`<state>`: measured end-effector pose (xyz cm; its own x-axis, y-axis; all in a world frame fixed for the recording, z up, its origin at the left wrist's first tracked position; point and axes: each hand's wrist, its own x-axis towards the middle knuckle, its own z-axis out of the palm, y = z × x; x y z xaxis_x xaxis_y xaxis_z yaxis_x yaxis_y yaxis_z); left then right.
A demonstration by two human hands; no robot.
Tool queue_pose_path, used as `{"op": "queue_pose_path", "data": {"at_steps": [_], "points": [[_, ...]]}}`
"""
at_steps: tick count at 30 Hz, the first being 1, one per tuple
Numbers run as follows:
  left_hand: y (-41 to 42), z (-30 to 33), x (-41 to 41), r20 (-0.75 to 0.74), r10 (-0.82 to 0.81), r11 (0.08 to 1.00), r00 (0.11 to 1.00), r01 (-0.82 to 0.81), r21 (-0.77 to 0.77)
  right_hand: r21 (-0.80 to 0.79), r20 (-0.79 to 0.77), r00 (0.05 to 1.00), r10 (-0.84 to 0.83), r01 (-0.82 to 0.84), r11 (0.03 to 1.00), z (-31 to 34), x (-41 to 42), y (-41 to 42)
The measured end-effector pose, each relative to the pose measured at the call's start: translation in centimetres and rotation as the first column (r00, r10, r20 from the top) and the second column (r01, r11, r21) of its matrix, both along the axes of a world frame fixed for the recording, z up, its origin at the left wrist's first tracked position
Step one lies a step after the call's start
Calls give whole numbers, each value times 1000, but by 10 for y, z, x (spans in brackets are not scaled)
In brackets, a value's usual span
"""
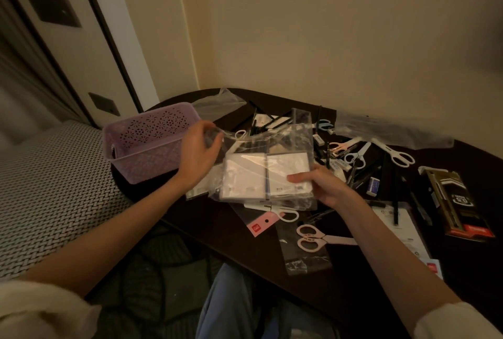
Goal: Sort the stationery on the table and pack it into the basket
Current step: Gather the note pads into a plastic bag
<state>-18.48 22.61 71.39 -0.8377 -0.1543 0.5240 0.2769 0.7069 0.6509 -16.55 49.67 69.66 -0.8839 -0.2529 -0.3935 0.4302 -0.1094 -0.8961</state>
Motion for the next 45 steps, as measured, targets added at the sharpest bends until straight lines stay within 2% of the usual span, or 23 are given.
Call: {"op": "queue_pose_path", "data": {"at_steps": [2,4,6,8,11,14,18,23,29,33,37,42,45], "points": [[-10,-13,13,80,59,995,995,-66,81,-27,-8,1000,12,-12,1000,-1,2,1],[-13,-19,20,263,41,968,964,-103,230,-40,-29,999,26,-27,999,0,4,1],[-12,-15,23,439,-76,932,895,-93,351,-41,-46,998,36,-38,998,1,5,1],[-15,-9,25,555,-252,915,793,10,402,-39,-65,997,50,-53,998,2,5,1],[-20,-5,30,652,-443,864,615,100,493,-33,-72,996,47,-49,998,3,7,1],[-18,-9,33,672,-485,852,559,130,507,-36,-69,997,36,-38,999,1,9,1],[-12,-10,35,606,-444,866,660,143,479,-45,-81,996,40,-44,998,6,12,1],[-17,35,45,411,-547,771,730,247,588,-60,-164,985,53,-63,996,33,3,-3],[-64,84,37,327,-404,832,854,194,519,-86,-257,962,88,-114,990,76,-34,-51],[-108,98,24,302,-301,861,905,121,494,7,-336,926,171,-180,984,101,-59,-100],[-151,102,10,208,-201,856,957,68,513,74,-451,860,239,-231,970,116,-87,-147],[-191,98,1,78,-74,870,994,26,493,223,-534,773,341,-261,939,123,-119,-198],[-209,87,-6,27,-40,862,999,21,507,314,-597,711,371,-219,924,122,-135,-221]]}}
